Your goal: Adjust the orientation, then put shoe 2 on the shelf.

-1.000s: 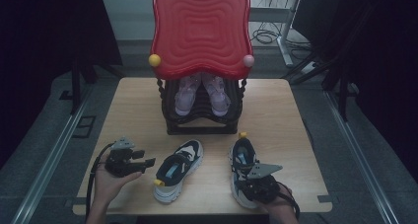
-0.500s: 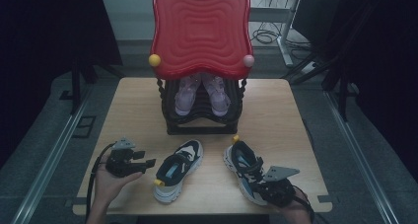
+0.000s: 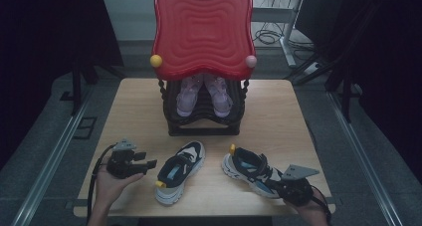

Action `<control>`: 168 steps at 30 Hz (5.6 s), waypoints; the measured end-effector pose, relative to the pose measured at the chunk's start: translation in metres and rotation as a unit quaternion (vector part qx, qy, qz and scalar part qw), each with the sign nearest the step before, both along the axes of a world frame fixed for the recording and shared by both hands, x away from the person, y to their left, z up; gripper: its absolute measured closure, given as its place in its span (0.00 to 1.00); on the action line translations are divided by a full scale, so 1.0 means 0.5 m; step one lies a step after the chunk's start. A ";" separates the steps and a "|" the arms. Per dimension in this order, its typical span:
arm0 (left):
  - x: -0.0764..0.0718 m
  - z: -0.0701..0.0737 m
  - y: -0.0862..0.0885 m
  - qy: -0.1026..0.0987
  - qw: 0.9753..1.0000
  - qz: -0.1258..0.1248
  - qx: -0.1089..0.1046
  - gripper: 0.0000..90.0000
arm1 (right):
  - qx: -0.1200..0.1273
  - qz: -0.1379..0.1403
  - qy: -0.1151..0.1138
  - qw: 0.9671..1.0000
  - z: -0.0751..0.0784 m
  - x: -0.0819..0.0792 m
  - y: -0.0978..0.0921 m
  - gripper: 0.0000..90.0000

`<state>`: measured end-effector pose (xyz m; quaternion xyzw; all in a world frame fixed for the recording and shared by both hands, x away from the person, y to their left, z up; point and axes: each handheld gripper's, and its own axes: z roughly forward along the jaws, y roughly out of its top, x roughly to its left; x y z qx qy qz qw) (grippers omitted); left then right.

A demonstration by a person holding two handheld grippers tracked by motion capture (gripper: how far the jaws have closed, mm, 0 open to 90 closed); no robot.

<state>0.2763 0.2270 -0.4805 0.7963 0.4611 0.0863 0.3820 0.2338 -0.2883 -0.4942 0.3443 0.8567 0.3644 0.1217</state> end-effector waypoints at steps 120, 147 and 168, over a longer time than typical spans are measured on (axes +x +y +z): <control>-0.005 -0.003 0.032 0.000 1.000 0.022 -0.001 0.47 | 0.080 0.029 0.025 0.996 -0.059 0.263 0.110 0.99; -0.025 0.023 0.051 -0.025 0.999 0.032 -0.013 0.47 | 0.117 -0.023 -0.025 0.993 0.014 0.183 0.023 0.78; -0.057 0.061 0.038 -0.044 0.999 0.021 -0.016 0.47 | 0.122 -0.045 -0.048 0.990 0.078 0.086 -0.013 0.55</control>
